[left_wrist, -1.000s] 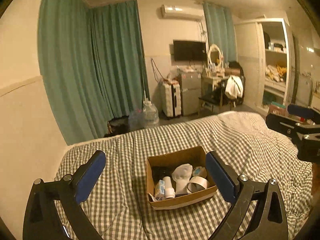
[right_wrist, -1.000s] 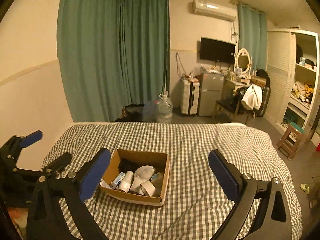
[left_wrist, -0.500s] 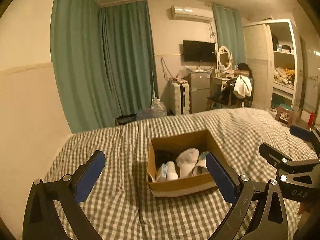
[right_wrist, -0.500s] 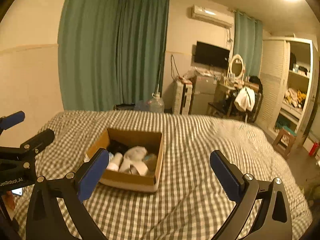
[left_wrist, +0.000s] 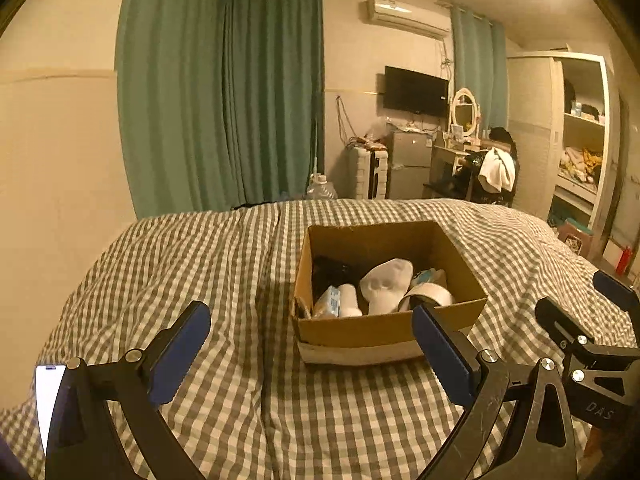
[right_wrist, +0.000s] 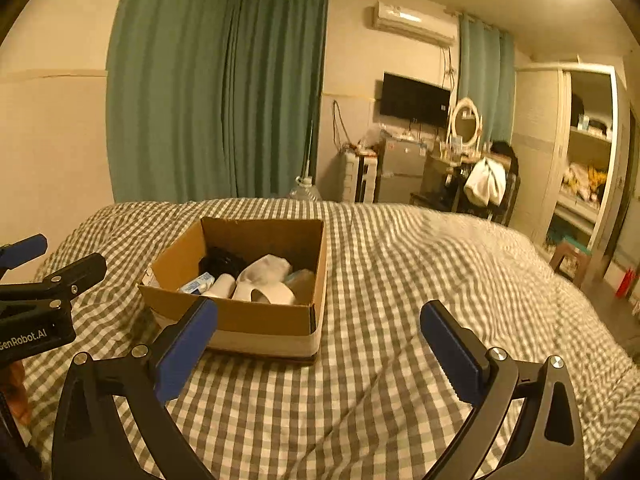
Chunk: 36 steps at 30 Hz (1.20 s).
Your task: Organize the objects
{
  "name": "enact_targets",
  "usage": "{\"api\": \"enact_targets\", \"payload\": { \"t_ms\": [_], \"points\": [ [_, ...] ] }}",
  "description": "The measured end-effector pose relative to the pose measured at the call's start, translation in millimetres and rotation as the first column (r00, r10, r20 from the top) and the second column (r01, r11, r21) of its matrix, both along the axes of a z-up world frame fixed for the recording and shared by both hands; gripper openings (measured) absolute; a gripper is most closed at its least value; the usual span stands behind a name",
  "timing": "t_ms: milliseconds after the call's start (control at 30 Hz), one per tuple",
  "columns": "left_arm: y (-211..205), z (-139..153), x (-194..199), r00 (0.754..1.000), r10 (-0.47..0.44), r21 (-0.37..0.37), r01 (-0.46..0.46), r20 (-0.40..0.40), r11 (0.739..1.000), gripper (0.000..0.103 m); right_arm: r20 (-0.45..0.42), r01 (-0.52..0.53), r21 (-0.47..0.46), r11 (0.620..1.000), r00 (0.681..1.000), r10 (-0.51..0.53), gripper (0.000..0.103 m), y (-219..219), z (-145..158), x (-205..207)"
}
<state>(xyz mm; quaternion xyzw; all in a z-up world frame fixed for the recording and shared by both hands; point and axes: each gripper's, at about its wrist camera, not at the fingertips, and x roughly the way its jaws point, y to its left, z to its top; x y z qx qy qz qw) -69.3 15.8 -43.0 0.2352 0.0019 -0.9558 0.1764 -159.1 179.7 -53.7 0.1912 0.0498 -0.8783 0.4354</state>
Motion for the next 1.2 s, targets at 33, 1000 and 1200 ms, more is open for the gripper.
{"api": "enact_targets", "payload": {
  "t_ms": [33, 1000, 1200],
  "points": [
    [-1.1, -0.9, 0.3, 1.000, 0.005, -0.002, -0.005, 0.004, 1.000, 0.103, -0.004, 0.001, 0.001, 1.000, 1.000, -0.001, 0.102, -0.1, 0.7, 0.8],
    [2.6, -0.1, 4.7, 1.000, 0.002, -0.004, -0.002, 0.026, 1.000, 0.103, 0.063, 0.004, 0.029, 1.000, 0.998, -0.005, 0.102, -1.8, -6.4, -5.6],
    [4.2, -0.4, 2.8, 0.999, 0.008, -0.013, -0.008, 0.031, 1.000, 0.103, 0.068, -0.001, 0.032, 0.999, 0.998, -0.001, 0.102, -2.5, -7.0, -5.4]
  ]
}}
